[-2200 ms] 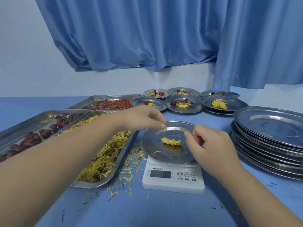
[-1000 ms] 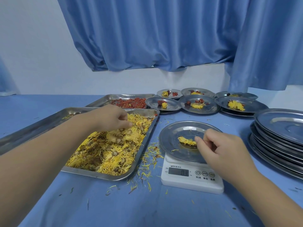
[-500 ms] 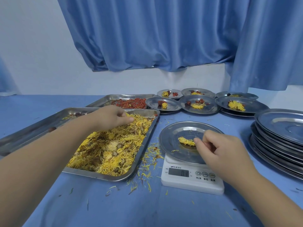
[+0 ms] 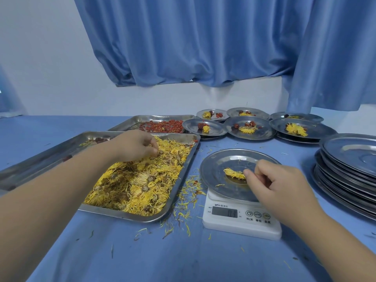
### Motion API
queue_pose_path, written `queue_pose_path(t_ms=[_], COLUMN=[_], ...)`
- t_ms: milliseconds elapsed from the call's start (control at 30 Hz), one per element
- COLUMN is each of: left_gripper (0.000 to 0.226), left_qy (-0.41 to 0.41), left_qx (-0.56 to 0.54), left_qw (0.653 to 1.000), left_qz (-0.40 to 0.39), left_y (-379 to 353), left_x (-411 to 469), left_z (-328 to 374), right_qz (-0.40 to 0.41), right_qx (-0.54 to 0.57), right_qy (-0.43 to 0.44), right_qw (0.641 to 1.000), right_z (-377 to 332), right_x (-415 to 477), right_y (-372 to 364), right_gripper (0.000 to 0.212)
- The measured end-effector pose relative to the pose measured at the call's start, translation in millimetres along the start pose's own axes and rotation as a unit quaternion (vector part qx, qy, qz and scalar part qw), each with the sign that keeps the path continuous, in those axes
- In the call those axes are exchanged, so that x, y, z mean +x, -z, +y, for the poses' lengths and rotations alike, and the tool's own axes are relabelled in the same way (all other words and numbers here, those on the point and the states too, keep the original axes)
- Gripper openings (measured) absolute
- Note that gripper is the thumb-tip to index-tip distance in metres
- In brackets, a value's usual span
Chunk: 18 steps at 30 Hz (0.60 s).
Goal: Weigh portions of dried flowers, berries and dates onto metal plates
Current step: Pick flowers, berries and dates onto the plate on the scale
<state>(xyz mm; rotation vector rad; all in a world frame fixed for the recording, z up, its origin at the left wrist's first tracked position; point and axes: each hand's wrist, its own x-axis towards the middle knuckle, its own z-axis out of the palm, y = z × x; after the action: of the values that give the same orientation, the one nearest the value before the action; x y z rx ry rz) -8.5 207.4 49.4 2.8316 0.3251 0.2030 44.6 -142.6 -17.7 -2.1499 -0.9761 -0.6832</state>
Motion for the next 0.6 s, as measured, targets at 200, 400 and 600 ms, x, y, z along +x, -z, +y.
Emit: queue_pose_path(t_ms=[200, 400, 600], left_gripper=[0.026, 0.013, 0.034], left_qy=[-0.054, -0.105, -0.039], left_qx=[0.184, 0.096, 0.158], left_qw=[0.978, 0.990, 0.982], left_qz=[0.081, -0.018, -0.100], left_y=[-0.4, 3.4, 13.2], left_x=[-3.9, -11.7, -8.5], left_z=[2.6, 14.9, 8.2], right_qz=[0.002, 0.003, 0.002], right_qx=[0.003, 0.005, 0.000], right_qy=[0.002, 0.006, 0.006], right_qw=[1.000, 1.000, 1.000], right_z=[0.0, 0.8, 0.1], right_x=[-0.2, -0.5, 0.0], right_y=[-0.4, -2.1, -2.1], right_gripper=[0.039, 0.039, 0.040])
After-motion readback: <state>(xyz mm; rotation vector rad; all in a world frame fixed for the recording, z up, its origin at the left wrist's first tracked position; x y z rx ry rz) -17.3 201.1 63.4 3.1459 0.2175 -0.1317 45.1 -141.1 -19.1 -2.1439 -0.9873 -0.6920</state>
